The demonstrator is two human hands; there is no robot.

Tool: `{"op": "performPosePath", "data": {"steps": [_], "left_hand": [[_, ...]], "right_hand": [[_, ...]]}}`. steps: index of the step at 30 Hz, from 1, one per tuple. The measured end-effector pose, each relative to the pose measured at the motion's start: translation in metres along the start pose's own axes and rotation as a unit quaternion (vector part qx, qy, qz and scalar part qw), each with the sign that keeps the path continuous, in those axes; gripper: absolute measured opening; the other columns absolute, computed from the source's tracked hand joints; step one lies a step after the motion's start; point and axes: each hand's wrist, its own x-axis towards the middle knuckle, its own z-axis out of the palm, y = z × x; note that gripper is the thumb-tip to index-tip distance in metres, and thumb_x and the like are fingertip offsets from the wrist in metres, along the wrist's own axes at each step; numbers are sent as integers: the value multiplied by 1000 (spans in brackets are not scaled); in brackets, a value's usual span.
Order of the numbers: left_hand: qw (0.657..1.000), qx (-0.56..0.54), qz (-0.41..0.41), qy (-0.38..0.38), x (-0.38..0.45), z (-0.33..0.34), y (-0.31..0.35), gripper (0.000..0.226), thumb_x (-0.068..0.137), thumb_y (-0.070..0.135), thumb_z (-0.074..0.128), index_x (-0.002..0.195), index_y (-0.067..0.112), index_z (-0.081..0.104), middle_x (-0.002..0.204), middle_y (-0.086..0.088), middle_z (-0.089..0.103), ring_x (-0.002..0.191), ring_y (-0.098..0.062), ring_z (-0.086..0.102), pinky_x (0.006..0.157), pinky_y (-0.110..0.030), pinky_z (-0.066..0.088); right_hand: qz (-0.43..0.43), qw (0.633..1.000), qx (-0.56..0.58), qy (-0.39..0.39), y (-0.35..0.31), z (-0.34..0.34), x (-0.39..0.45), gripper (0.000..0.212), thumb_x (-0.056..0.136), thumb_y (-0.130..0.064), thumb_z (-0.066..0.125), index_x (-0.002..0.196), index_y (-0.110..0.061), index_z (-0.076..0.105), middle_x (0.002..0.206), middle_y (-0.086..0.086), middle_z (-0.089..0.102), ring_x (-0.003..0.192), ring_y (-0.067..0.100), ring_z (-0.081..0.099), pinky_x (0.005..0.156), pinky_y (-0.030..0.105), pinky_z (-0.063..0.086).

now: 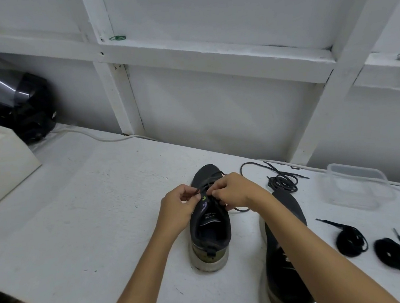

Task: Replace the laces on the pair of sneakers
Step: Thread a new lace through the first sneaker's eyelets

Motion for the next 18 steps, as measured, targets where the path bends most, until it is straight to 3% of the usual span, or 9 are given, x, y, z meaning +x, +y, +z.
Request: {"op": "performPosePath", "data": {"steps": [4,6,11,15,18], "left_hand": [[1000,-8,-3,0,1,-2,0,5,89,21,75,93,24,73,90,13,73,84,7,64,69,-3,45],[1000,-13,-6,0,2,-3,0,5,89,22,75,93,25,73,89,14,74,83,6,65,68,-4,46],[1000,-18,-17,-2,3,-4,0,8,88,22,76,88,29,73,85,13,74,81,5,66,67,-7,48],[1000,-7,-11,-16,2,-3,2,10,85,19,78,85,29,75,82,16,74,81,5,66,65,-6,48],[998,-47,-49,-19,1,-4,1,6,85,24,79,87,29,77,83,17,75,80,4,68,68,-11,49]], "right_hand": [[4,998,55,-9,3,1,-1,33,94,-14,57,82,-38,76,77,-11,70,68,3,65,60,17,55],[10,997,78,-23,3,-1,-2,36,95,-11,57,84,-38,77,71,-13,68,67,3,62,57,13,51],[17,993,108,-44,5,-2,-5,39,96,-11,54,92,-42,78,65,-16,63,67,5,55,60,17,49],[28,990,128,-47,5,2,-5,34,96,-10,54,102,-32,79,84,-7,69,76,9,58,65,21,50],[33,988,151,-18,2,7,-3,27,94,-14,60,89,-32,79,89,-6,71,81,10,62,63,21,52]]}}
